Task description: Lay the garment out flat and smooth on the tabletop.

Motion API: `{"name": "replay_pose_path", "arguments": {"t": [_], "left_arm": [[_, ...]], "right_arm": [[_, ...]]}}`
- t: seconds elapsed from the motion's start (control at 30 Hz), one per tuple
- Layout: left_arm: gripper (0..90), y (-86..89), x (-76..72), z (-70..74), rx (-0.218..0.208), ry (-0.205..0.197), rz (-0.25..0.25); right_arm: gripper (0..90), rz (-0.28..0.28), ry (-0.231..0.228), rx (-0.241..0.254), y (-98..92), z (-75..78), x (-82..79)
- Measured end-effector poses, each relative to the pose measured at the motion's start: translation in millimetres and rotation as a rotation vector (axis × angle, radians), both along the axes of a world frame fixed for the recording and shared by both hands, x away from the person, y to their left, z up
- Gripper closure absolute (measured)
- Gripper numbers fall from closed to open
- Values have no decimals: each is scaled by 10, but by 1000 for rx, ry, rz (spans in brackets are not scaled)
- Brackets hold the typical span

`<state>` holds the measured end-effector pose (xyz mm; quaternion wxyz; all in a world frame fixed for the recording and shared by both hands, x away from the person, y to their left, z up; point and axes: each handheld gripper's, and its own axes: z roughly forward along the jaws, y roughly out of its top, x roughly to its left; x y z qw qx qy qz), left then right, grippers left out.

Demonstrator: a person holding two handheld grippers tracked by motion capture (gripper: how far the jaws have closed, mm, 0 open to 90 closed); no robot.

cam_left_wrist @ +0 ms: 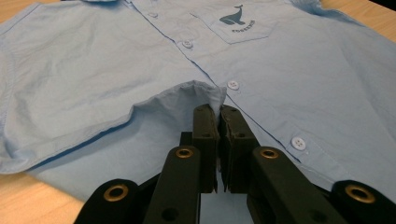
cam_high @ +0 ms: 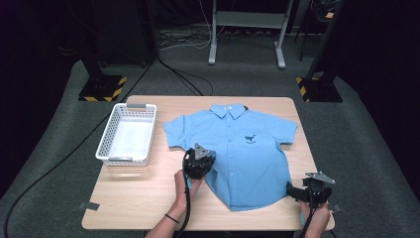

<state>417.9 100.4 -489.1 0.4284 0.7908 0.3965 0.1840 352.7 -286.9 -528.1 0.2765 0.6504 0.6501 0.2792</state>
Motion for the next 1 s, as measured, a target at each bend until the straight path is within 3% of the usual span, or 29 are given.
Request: {"name": "replay_pose_path", "arguments": {"t": [0.57, 1.0], "left_arm": [[858, 197, -241, 132, 9, -54, -4], [858, 398, -426, 94, -4, -59, 15]], "right_arm": [[0, -4, 0, 0, 0, 0, 1], [0, -5, 0, -1, 1, 0, 0]]}}
